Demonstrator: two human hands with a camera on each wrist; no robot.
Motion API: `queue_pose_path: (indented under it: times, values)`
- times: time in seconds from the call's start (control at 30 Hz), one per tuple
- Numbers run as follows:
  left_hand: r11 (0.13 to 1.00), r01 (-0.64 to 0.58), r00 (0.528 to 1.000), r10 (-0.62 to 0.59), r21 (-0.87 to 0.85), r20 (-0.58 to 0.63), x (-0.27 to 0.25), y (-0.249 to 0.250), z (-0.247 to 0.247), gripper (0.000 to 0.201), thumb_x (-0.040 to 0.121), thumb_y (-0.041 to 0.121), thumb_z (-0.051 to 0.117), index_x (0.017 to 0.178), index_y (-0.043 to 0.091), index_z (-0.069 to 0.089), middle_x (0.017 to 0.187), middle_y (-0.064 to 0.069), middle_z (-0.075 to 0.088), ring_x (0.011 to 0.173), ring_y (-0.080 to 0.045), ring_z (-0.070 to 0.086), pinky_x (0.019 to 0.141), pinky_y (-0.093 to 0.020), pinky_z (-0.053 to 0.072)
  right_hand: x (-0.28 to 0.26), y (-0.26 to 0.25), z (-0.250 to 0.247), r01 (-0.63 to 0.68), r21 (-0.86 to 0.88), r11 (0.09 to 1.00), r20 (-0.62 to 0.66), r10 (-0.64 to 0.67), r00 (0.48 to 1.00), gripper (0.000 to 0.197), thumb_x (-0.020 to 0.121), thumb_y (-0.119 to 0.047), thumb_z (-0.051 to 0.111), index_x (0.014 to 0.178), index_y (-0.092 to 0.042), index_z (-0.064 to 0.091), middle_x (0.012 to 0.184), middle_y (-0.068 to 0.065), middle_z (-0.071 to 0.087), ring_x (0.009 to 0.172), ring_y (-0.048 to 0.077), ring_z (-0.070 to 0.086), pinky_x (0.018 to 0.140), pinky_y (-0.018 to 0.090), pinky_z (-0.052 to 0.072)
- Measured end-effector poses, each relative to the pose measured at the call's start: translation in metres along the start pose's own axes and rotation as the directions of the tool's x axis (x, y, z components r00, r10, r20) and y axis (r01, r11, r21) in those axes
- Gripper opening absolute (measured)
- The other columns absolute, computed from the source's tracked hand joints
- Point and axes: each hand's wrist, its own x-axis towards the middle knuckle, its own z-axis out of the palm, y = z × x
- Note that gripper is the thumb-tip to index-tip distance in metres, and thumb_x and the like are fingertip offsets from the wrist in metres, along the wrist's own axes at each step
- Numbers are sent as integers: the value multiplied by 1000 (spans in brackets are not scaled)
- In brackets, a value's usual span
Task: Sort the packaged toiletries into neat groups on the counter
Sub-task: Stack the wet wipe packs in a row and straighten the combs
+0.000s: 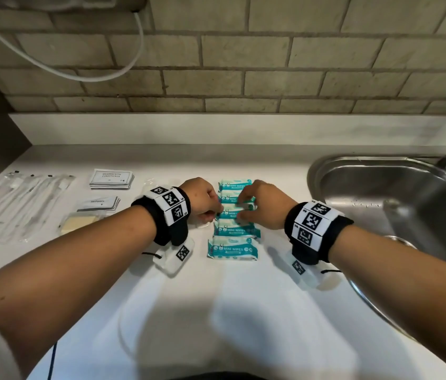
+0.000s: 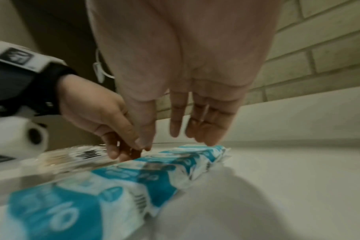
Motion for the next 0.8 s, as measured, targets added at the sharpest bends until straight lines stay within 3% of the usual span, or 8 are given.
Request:
queue_pose_path:
  times: [0.07,0.17,0.3,0.4,0.5,0.63,0.8]
  values:
    - [994,-52,998,55,93,-38,2,0,2,13,77,26,79,80,18,70,73,2,72,66,-12,65,63,-23,51,-11,-10,4,142,-51,989,107,-136,985,41,81,-39,72,115,-17,66,115,2,58,95,15,54,83,28,46]
    - [972,-132,988,145,193,-56,6,1,5,16,75,22,80,88,16,73,80,4,67,76,-13,62,66,-21,44,-22,-21,16,248,-146,958,220,-213,952,43,77,-42,73,113,-18,68,112,2,60,99,20,55,88,35,48]
    - [888,-255,957,290,382,-35,13,4,8,37,76,30,79,112,25,69,109,1,57,105,-19,53,85,-26,40,-25,-20,21,227,-125,966,216,-197,956,45,76,-43,74,114,-21,68,113,1,61,100,19,55,91,35,47]
    - [835,-243,964,265,494,27,26,1,10,58,77,42,75,131,36,56,138,5,48,121,-22,40,105,-33,34,-24,-20,19,223,-115,968,221,-194,956,46,76,-42,74,116,-20,68,113,0,61,98,18,56,90,33,47]
    - [822,-197,980,187,534,73,31,1,8,62,76,53,71,134,43,50,139,5,48,119,-21,42,106,-35,36,-24,-18,19,223,-114,968,222,-194,955,45,76,-41,75,116,-21,68,111,-1,61,96,16,56,88,30,48]
    - [796,-215,976,201,566,87,30,3,6,58,80,52,68,134,40,52,139,7,51,123,-20,41,105,-37,36,-21,-16,18,222,-104,970,214,-196,957,45,74,-41,76,114,-22,69,110,-2,63,88,11,52,82,24,46]
    - [814,-195,980,188,547,69,30,0,8,57,76,55,70,130,45,54,138,6,51,120,-21,46,104,-35,38,-21,-17,17,205,-110,973,213,-178,961,47,74,-40,77,116,-23,69,113,-2,62,89,8,50,85,22,46]
